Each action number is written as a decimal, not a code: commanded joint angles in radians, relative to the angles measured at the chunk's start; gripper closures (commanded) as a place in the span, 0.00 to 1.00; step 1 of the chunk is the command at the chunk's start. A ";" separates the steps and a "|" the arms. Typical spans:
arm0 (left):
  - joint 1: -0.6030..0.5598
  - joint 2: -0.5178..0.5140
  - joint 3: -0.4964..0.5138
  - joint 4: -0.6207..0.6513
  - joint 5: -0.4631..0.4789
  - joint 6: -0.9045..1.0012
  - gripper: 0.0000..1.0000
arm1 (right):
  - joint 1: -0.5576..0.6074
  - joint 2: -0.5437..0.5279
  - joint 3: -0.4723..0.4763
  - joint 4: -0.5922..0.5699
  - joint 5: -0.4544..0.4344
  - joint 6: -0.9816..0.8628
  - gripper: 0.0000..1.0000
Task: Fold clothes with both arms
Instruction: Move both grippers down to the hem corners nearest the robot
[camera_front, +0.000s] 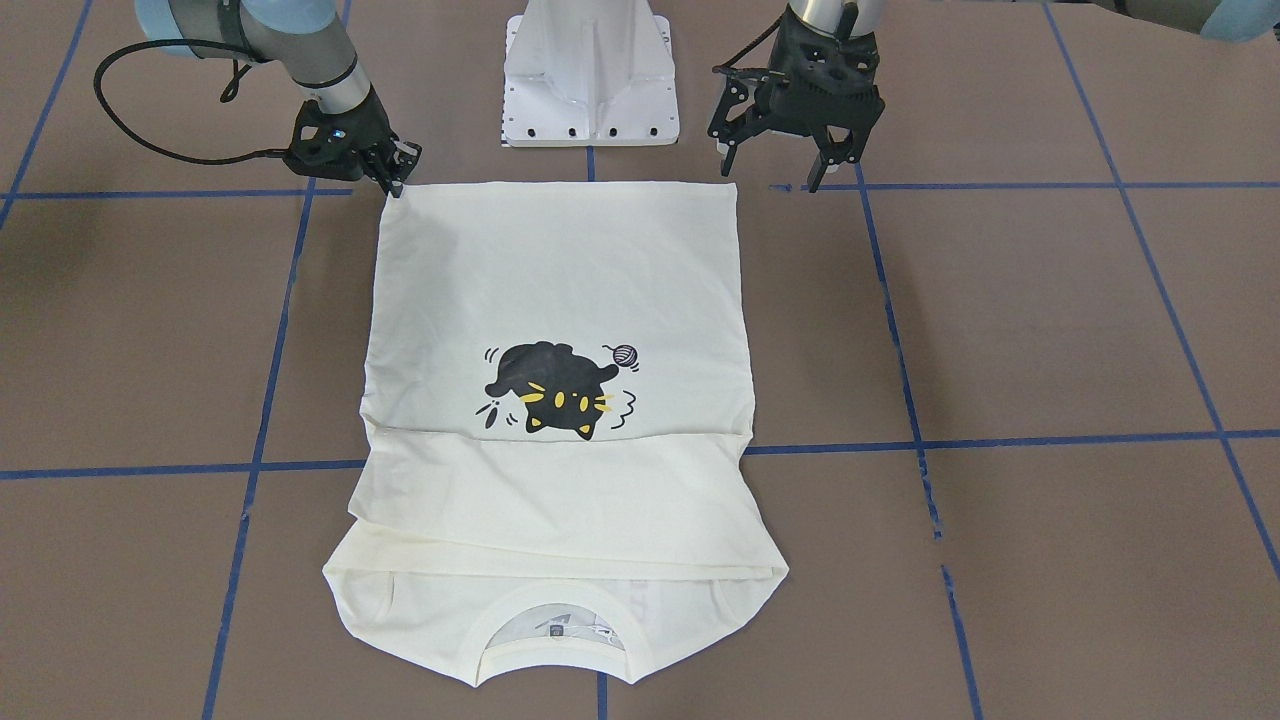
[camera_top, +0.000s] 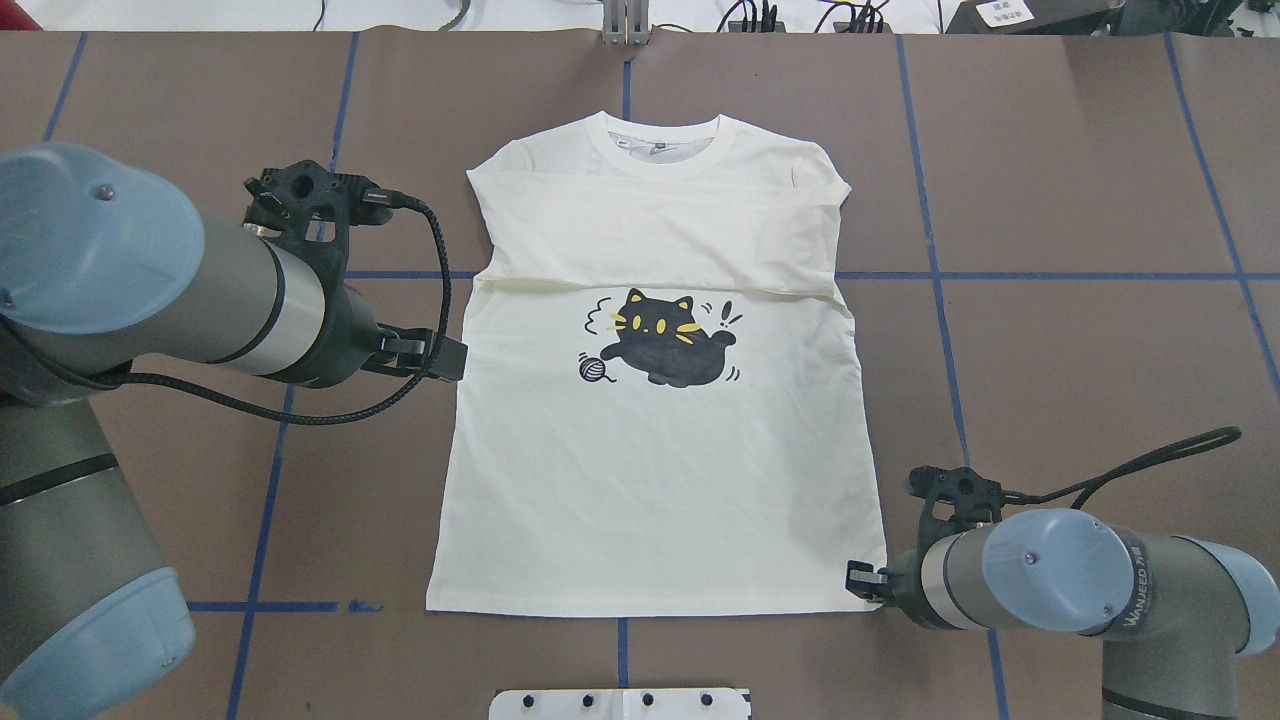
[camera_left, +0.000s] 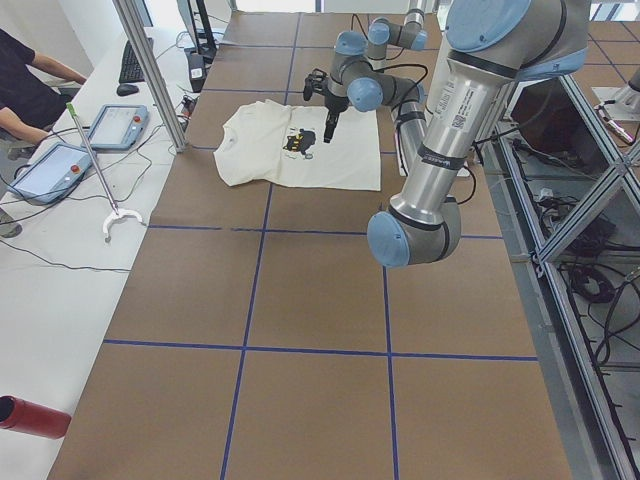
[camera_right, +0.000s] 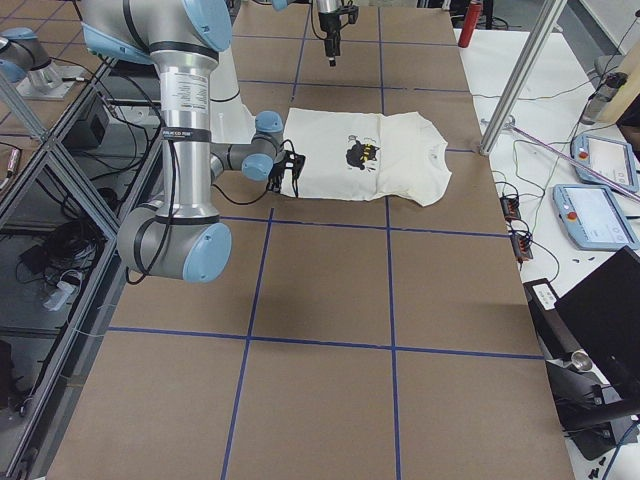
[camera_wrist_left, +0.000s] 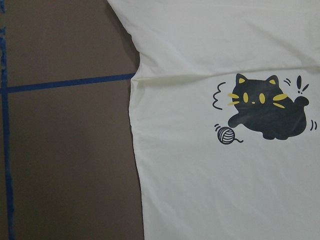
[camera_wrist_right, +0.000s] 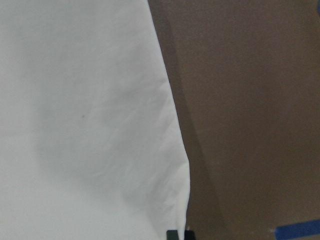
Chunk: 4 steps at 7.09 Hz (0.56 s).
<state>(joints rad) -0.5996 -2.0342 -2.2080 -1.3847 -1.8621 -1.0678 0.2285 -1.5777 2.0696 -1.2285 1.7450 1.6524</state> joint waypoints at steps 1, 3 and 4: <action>0.023 0.008 0.008 -0.007 0.000 -0.158 0.00 | 0.011 -0.002 0.029 0.000 -0.001 0.001 1.00; 0.213 0.066 0.011 -0.022 0.061 -0.455 0.01 | 0.031 -0.004 0.036 0.000 -0.002 0.000 1.00; 0.363 0.071 0.020 -0.023 0.148 -0.591 0.01 | 0.038 -0.005 0.050 0.001 -0.001 0.000 1.00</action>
<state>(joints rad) -0.3975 -1.9768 -2.1946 -1.4028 -1.7998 -1.4815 0.2559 -1.5819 2.1066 -1.2285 1.7430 1.6526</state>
